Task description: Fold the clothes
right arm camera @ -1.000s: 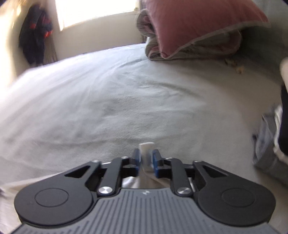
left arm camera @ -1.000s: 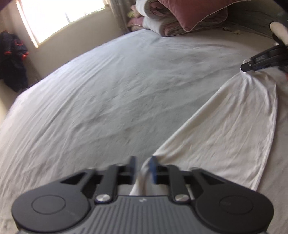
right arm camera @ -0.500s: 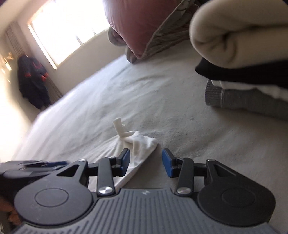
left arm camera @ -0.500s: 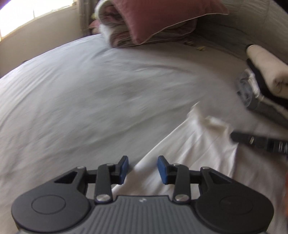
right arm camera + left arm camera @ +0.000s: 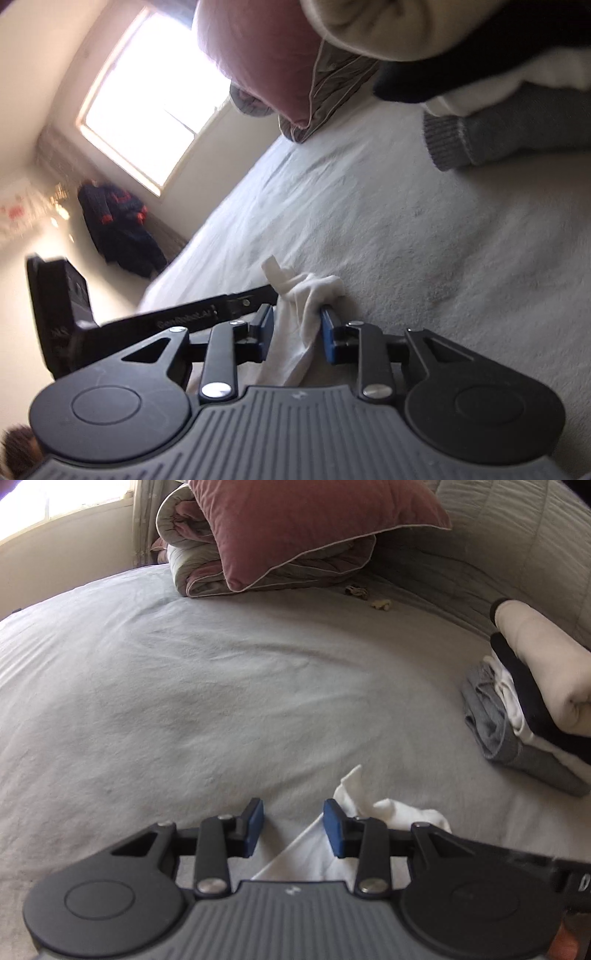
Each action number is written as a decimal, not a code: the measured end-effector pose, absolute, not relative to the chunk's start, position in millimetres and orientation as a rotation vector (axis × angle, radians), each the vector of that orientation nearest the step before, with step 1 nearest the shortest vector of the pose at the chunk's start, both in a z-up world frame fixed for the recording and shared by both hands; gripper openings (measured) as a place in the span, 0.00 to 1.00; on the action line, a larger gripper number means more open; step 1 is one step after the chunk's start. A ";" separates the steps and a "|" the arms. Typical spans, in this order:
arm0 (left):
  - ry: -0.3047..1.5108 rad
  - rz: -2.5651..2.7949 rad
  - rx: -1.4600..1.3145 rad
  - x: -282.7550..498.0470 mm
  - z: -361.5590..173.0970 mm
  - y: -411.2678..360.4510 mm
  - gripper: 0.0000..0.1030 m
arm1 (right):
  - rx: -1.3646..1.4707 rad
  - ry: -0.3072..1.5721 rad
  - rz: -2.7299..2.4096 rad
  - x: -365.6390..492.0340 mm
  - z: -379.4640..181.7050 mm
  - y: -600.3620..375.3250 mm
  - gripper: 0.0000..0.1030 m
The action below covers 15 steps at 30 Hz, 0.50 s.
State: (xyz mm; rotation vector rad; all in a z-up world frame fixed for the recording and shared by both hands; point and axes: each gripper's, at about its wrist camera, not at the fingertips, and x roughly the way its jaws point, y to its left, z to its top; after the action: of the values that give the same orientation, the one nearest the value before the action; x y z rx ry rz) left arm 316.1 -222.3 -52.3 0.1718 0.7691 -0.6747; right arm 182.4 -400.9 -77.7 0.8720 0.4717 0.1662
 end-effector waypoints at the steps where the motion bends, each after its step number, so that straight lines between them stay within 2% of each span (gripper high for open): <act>1: 0.770 -0.674 0.170 316.7 -52.3 -222.8 0.35 | 0.903 0.461 0.164 180.7 -79.1 -403.8 0.23; 4: 0.771 -0.672 0.165 318.3 -52.2 -224.3 0.35 | 0.961 0.437 0.163 177.2 -80.9 -410.8 0.12; 7: 0.771 -0.668 0.169 318.8 -52.1 -225.3 0.35 | 0.945 0.385 0.165 170.9 -74.7 -410.0 0.08; 11: 0.776 -0.666 0.179 320.0 -50.9 -227.3 0.35 | 0.807 0.309 0.011 153.8 -49.1 -403.0 0.07; 15: 0.791 -0.672 0.183 322.4 -48.2 -228.7 0.35 | 0.780 0.388 -0.055 154.0 -43.0 -397.8 0.10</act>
State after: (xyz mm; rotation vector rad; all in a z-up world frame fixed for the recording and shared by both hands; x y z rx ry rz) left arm 322.4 -228.7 -48.2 0.1831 0.7908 -0.6718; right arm 154.0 -397.8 -43.0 0.7801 0.3876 -0.0553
